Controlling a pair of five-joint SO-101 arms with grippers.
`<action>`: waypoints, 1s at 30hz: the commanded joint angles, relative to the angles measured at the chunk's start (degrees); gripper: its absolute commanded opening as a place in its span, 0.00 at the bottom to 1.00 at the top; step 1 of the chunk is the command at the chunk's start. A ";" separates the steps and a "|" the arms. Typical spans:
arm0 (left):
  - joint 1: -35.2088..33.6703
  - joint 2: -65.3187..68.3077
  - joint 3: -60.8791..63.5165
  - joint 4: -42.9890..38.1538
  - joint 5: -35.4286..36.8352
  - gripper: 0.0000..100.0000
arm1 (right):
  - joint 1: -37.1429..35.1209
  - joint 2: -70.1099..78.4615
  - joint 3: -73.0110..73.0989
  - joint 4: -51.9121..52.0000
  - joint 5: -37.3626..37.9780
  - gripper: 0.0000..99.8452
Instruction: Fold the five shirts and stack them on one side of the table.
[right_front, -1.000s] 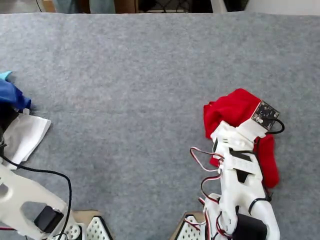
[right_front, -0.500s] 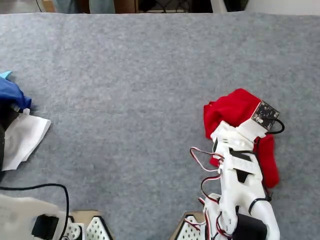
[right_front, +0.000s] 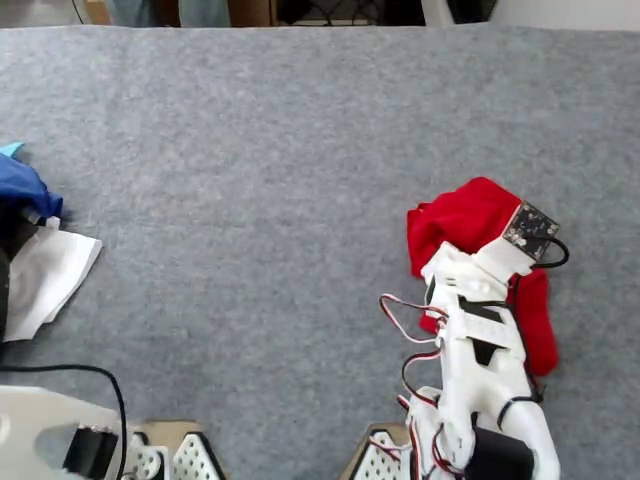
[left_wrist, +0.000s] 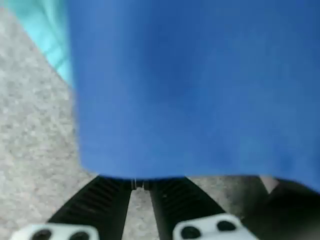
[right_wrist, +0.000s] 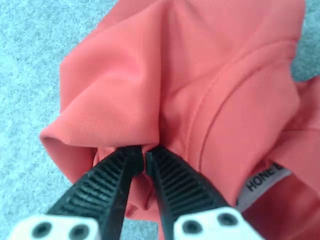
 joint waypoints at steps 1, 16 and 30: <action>5.93 -0.09 -3.74 -2.37 4.66 0.03 | -0.62 0.31 -1.36 -0.09 -0.09 0.02; 33.45 2.64 -17.71 -6.07 13.89 0.03 | -0.62 0.31 -1.45 -0.09 -0.09 0.02; 31.25 3.16 -30.02 10.90 17.41 0.03 | -0.62 0.31 -1.45 -0.09 -0.09 0.02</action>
